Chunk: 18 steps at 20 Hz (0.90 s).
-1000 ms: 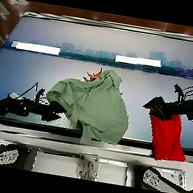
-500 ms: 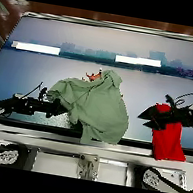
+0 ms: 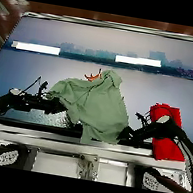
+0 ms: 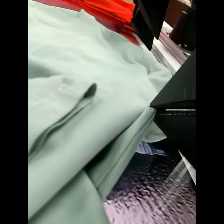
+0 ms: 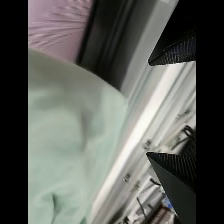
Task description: Fold the shirts.
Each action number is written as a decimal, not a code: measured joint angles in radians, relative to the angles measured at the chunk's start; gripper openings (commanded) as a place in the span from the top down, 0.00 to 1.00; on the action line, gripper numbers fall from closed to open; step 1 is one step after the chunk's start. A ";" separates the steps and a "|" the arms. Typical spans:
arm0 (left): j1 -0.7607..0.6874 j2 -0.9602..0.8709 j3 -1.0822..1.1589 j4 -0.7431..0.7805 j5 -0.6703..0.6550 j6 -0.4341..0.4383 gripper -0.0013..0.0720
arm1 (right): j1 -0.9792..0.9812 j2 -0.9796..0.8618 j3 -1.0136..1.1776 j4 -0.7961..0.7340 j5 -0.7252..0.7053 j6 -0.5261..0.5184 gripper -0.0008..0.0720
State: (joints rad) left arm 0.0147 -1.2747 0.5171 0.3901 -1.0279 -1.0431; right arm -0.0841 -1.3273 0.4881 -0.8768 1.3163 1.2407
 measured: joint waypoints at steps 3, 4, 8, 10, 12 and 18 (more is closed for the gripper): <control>0.006 0.011 0.001 0.024 -0.012 -0.009 0.93 | 0.086 0.000 -0.017 0.049 -0.092 0.039 0.12; 0.010 0.013 0.001 0.027 -0.014 -0.012 0.93 | 0.118 0.000 -0.019 0.074 -0.125 0.050 0.34; 0.040 0.026 0.005 0.050 -0.019 -0.016 0.94 | 0.218 0.007 -0.021 0.111 -0.271 0.092 0.91; 0.072 0.057 0.026 0.084 -0.026 -0.017 0.94 | 0.235 0.047 -0.001 0.110 -0.295 0.090 0.91; 0.114 0.122 0.093 0.142 -0.061 -0.019 0.94 | 0.246 0.134 0.058 0.121 -0.277 0.054 0.91; 0.233 0.429 0.608 0.270 -0.206 -0.065 0.93 | 0.163 0.495 0.535 0.061 -0.322 0.020 0.91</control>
State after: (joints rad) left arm 0.2474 -0.8455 1.1252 0.6598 -1.2335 -1.1084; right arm 0.0788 -0.8326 1.0233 -0.8158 0.9947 1.2606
